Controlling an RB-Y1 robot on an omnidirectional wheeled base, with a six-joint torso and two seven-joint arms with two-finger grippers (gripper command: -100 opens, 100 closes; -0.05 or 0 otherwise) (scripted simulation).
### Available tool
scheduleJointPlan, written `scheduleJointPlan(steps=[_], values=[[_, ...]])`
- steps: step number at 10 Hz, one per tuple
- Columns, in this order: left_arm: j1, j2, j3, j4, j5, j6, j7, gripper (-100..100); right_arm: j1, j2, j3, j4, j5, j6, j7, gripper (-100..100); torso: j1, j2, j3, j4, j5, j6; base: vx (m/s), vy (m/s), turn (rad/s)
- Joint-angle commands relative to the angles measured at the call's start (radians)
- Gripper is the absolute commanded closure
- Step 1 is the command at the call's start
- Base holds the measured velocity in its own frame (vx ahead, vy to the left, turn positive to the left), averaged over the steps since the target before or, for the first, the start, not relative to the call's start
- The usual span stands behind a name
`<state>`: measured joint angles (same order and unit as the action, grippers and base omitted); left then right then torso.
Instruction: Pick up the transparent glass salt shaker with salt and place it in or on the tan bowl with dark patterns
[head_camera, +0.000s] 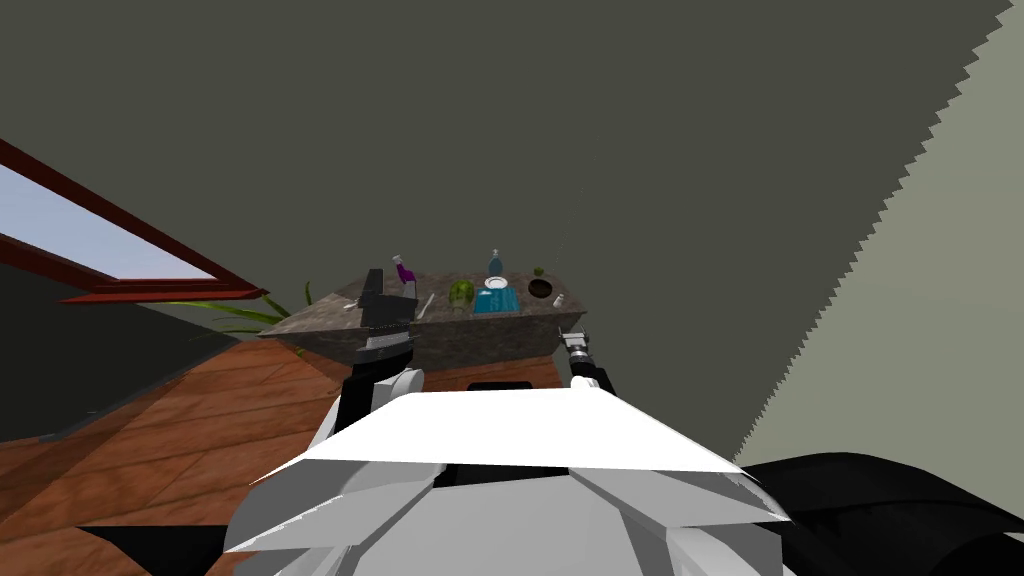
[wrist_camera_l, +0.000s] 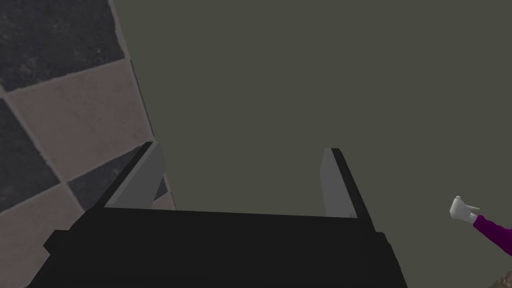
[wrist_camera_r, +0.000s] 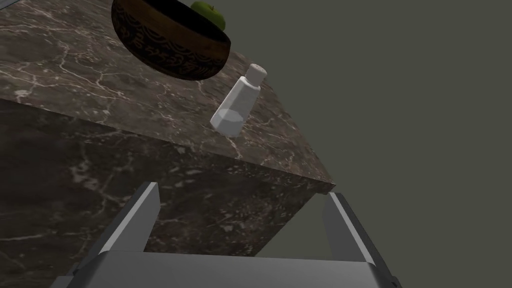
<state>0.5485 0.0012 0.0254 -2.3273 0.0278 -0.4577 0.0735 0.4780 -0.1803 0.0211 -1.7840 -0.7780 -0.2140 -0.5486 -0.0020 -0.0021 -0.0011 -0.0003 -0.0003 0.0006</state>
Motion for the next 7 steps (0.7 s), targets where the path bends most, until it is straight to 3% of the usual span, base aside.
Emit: scheduleJointPlan(steps=[1,7], values=[[0.0,0.0,0.0,0.0,0.0,0.0,0.0,0,-0.004,-0.002,-0.003,0.012,-0.032,-0.001,-0.008,-100,0.0,0.0,0.0,0.0,0.0,0.0,0.019,-0.011,0.071],[0.0,0.0,0.0,0.0,0.0,0.0,0.0,0,-0.029,-0.011,-0.019,0.07,-0.176,-0.015,-0.037,-100,0.0,-0.001,-0.001,0.0,0.0,0.0,0.03,-0.011,0.082]])
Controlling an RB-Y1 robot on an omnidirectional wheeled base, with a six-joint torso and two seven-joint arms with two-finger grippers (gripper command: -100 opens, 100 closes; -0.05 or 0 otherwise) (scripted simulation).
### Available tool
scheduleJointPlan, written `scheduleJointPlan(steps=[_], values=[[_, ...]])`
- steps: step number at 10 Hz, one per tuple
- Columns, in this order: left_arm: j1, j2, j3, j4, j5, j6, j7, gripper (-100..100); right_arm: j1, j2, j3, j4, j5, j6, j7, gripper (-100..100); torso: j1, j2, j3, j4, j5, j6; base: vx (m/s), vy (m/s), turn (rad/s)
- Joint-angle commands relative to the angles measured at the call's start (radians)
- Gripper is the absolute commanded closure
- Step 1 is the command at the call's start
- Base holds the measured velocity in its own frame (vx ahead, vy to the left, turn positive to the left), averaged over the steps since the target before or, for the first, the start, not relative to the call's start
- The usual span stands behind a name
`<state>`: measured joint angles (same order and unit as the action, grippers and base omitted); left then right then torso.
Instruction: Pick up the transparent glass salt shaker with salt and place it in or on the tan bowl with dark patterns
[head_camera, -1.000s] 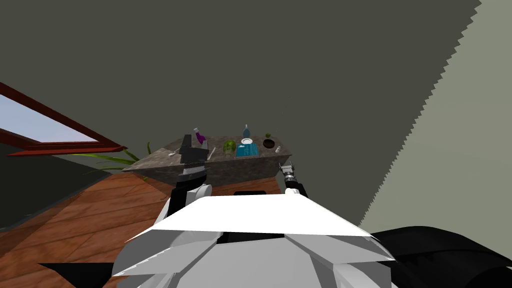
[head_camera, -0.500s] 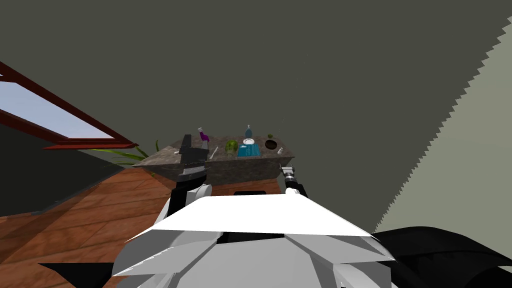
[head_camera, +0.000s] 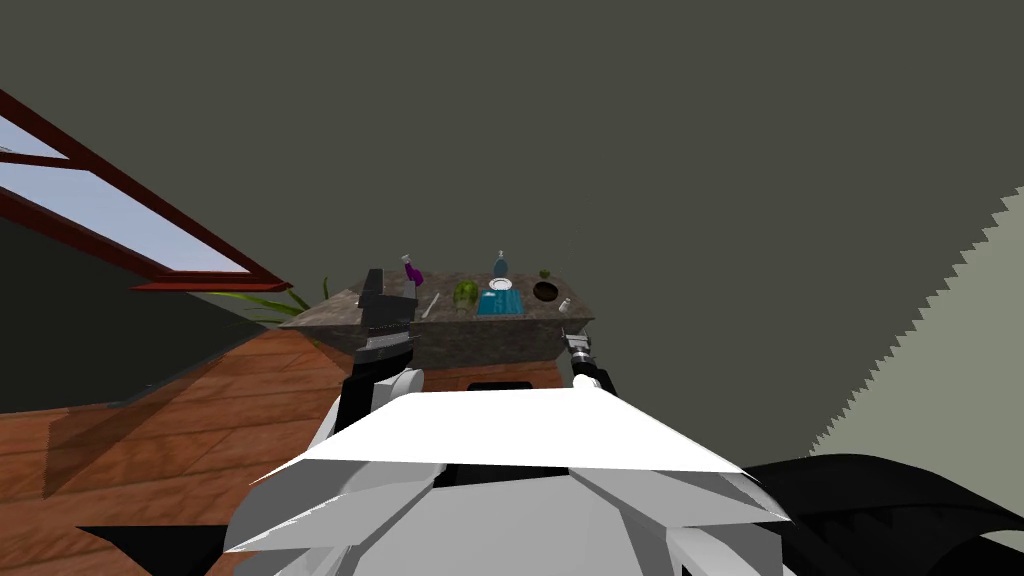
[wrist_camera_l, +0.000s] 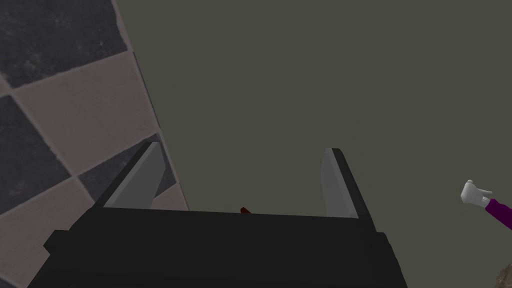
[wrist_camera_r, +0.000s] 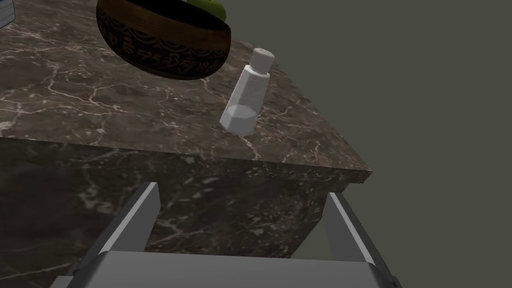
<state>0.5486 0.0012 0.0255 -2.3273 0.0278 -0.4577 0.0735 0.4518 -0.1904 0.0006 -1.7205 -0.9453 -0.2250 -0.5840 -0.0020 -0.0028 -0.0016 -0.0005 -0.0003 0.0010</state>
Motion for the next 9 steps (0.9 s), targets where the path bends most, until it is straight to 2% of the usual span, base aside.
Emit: scheduleJointPlan(steps=[1,4,5,7,8,9], values=[[0.0,0.0,0.0,0.0,0.0,0.0,0.0,0,-0.011,-0.005,-0.005,0.023,-0.05,-0.011,-0.009,-100,0.0,0.0,0.0,0.0,0.0,0.0,0.044,-0.011,0.085],[0.0,0.0,0.0,0.0,0.0,0.0,0.0,0,-0.029,-0.016,-0.018,0.053,-0.135,-0.027,-0.021,-100,0.0,-0.002,-0.001,0.0,0.0,0.0,0.056,-0.016,0.083],[0.0,0.0,0.0,0.0,0.0,0.0,0.0,0,-0.029,-0.016,-0.018,0.053,-0.143,-0.027,-0.021,-100,0.0,-0.002,-0.001,0.0,0.0,0.0,0.041,-0.009,0.044],[0.0,0.0,0.0,0.0,0.0,0.0,0.0,0,-0.046,-0.028,-0.031,0.077,-0.213,-0.044,-0.029,-100,0.0,-0.001,-0.001,0.0,0.0,0.0,0.064,-0.02,0.089],[0.0,0.0,0.0,0.0,0.0,0.0,0.0,0,-0.046,-0.028,-0.031,0.077,-0.223,-0.044,-0.029,-100,-0.001,-0.003,-0.002,-0.001,0.0,0.0,0.061,-0.025,0.03],[0.0,0.0,0.0,0.0,0.0,0.0,0.0,0,-0.054,-0.035,-0.038,0.087,-0.259,-0.052,-0.032,-100,-0.001,-0.002,-0.001,-0.001,0.0,0.0,0.061,-0.017,0.052]])
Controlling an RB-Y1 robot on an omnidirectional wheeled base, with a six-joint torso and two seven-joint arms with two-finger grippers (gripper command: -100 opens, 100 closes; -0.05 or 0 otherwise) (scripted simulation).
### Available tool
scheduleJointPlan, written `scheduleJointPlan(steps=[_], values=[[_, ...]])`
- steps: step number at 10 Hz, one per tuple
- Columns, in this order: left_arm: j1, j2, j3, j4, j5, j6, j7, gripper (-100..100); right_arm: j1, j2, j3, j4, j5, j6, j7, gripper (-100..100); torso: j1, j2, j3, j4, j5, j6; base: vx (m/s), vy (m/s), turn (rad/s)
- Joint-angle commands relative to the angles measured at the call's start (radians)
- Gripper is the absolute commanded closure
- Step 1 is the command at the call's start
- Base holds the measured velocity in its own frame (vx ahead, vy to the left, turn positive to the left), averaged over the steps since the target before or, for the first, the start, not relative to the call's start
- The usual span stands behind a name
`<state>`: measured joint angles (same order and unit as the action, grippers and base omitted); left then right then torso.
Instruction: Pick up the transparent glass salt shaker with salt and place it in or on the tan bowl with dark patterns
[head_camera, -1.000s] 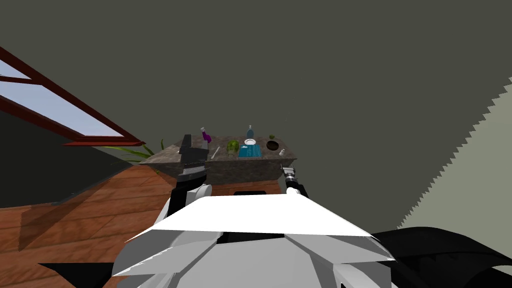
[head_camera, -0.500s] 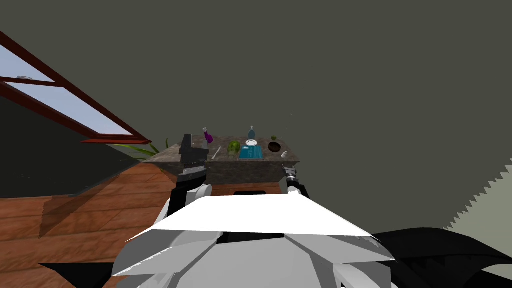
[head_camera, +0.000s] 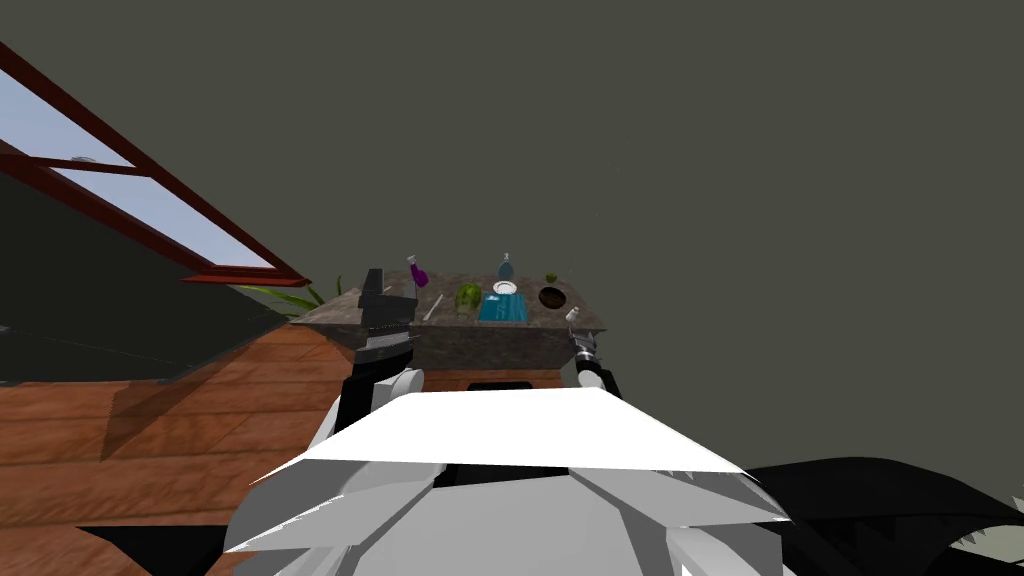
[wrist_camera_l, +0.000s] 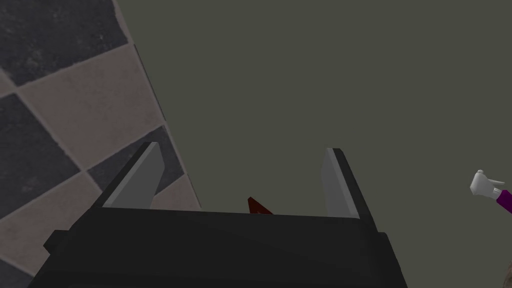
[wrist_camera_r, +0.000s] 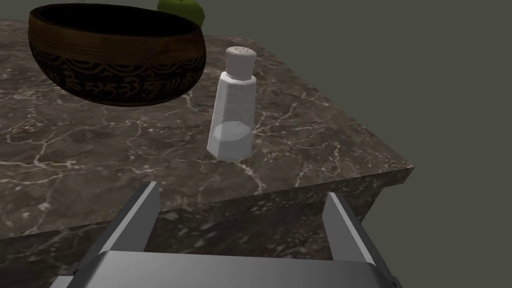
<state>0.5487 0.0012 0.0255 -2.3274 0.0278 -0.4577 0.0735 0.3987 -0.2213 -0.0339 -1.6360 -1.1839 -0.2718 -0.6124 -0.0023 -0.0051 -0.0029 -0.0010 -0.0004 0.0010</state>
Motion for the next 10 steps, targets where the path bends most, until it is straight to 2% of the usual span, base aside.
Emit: scheduleJointPlan(steps=[1,5,7,8,9,10], values=[[0.0,0.0,0.0,0.0,0.0,0.0,0.0,0,-0.009,-0.01,-0.009,0.01,-0.05,-0.014,-0.006,-100,0.0,0.0,0.0,0.0,0.0,0.0,0.084,-0.017,0.095],[0.0,0.0,0.0,0.0,0.0,0.0,0.0,0,-0.036,-0.028,-0.027,0.029,-0.154,-0.04,-0.012,-100,0.0,-0.003,-0.002,-0.001,0.0,0.0,0.099,-0.018,0.064],[0.0,0.0,0.0,0.0,0.0,0.0,0.0,0,-0.05,-0.035,-0.034,0.031,-0.191,-0.051,-0.014,-100,0.001,-0.002,-0.001,0.0,0.0,0.0,0.101,-0.015,0.065],[0.0,0.0,0.0,0.0,0.0,0.0,0.0,0,-0.045,-0.03,-0.035,0.027,-0.182,-0.042,-0.007,-100,0.001,-0.003,-0.002,-0.001,0.0,0.0,0.06,-0.012,0.022],[0.0,0.0,0.0,0.0,0.0,0.0,0.0,0,-0.046,-0.03,-0.036,0.027,-0.184,-0.043,-0.006,0,0.001,0.0,-0.001,0.0,0.0,0.0,0.01,-0.002,-0.003],[0.0,0.0,0.0,0.0,0.0,0.0,0.0,0,-0.088,0.0,-0.072,0.055,-0.141,-0.028,-0.011,-100,0.002,0.002,0.001,0.0,0.0,0.0,-0.028,-0.018,0.042]])
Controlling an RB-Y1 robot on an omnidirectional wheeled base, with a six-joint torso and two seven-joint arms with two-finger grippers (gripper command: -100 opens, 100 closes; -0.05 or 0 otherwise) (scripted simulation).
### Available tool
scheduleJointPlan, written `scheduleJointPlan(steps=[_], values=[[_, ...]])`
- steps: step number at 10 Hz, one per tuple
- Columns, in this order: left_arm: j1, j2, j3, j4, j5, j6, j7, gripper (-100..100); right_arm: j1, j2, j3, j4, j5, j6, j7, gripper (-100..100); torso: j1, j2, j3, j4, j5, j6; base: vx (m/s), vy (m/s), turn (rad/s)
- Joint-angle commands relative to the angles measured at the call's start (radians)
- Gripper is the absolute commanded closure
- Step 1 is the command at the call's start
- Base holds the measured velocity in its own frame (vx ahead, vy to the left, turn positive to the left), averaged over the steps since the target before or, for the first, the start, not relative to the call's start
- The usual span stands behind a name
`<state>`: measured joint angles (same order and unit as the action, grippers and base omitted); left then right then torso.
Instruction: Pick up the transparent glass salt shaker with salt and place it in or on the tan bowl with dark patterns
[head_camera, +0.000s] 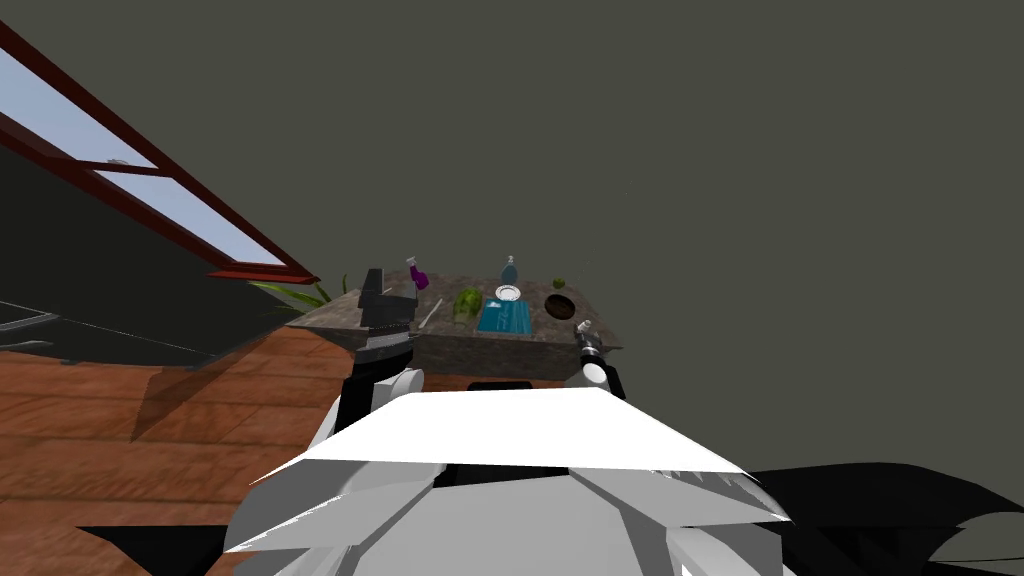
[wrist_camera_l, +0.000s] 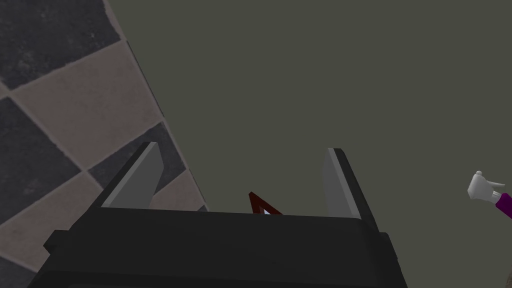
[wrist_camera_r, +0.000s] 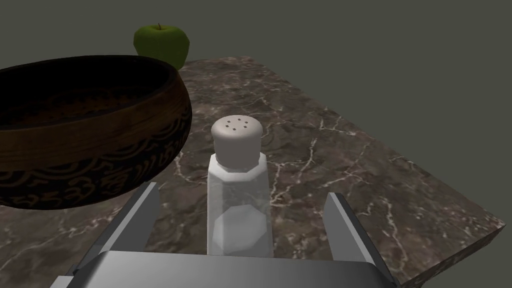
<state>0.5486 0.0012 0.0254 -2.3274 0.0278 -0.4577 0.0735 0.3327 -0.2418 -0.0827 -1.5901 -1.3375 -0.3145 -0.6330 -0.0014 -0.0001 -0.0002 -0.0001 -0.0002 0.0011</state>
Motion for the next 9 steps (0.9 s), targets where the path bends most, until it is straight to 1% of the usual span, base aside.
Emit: scheduleJointPlan(steps=[1,2,3,4,5,6,7,8,9], values=[[0.0,0.0,0.0,0.0,0.0,0.0,0.0,0,-0.05,0.049,-0.05,0.037,0.05,0.029,0.004,-100,0.0,0.0,0.0,0.0,0.0,0.0,-0.084,-0.051,0.08],[0.0,0.0,0.0,0.0,0.0,0.0,0.0,0,-0.063,0.049,-0.06,0.037,0.057,0.029,0.004,-100,-0.002,0.003,0.002,0.001,0.0,0.0,-0.073,-0.05,0.042],[0.0,0.0,0.0,0.0,0.0,0.0,0.0,0,-0.1,0.079,-0.096,0.065,0.1,0.044,0.0,-100,-0.002,0.004,0.002,0.001,0.0,0.0,-0.07,-0.044,0.054],[0.0,0.0,0.0,0.0,0.0,0.0,0.0,0,-0.128,0.108,-0.123,0.093,0.13,0.059,-0.005,-100,-0.002,0.004,0.002,0.001,0.0,0.0,-0.095,-0.053,0.075],[0.0,0.0,0.0,0.0,0.0,0.0,0.0,0,-0.146,0.108,-0.133,0.093,0.143,0.059,-0.005,-100,-0.002,0.005,0.003,0.001,-0.001,0.0,-0.067,-0.039,0.027],[0.0,0.0,0.0,0.0,0.0,0.0,0.0,0,-0.188,0.137,-0.169,0.121,0.182,0.074,-0.01,-100,-0.002,0.004,0.002,0.001,0.0,0.0,-0.059,-0.035,0.05],[0.0,0.0,0.0,0.0,0.0,0.0,0.0,0,-0.188,0.137,-0.169,0.121,0.187,0.074,-0.01,-100,-0.001,0.003,0.002,0.001,0.0,0.0,-0.043,-0.02,0.031],[0.0,0.0,0.0,0.0,0.0,0.0,0.0,0,-0.229,0.167,-0.206,0.149,0.228,0.089,-0.015,-100,0.0,0.003,0.002,0.001,0.0,0.0,-0.058,-0.024,0.043],[0.0,0.0,0.0,0.0,0.0,0.0,0.0,0,-0.26,0.196,-0.241,0.176,0.256,0.104,-0.02,-100,0.0,0.003,0.002,0.001,0.0,0.0,-0.089,-0.043,0.076]])
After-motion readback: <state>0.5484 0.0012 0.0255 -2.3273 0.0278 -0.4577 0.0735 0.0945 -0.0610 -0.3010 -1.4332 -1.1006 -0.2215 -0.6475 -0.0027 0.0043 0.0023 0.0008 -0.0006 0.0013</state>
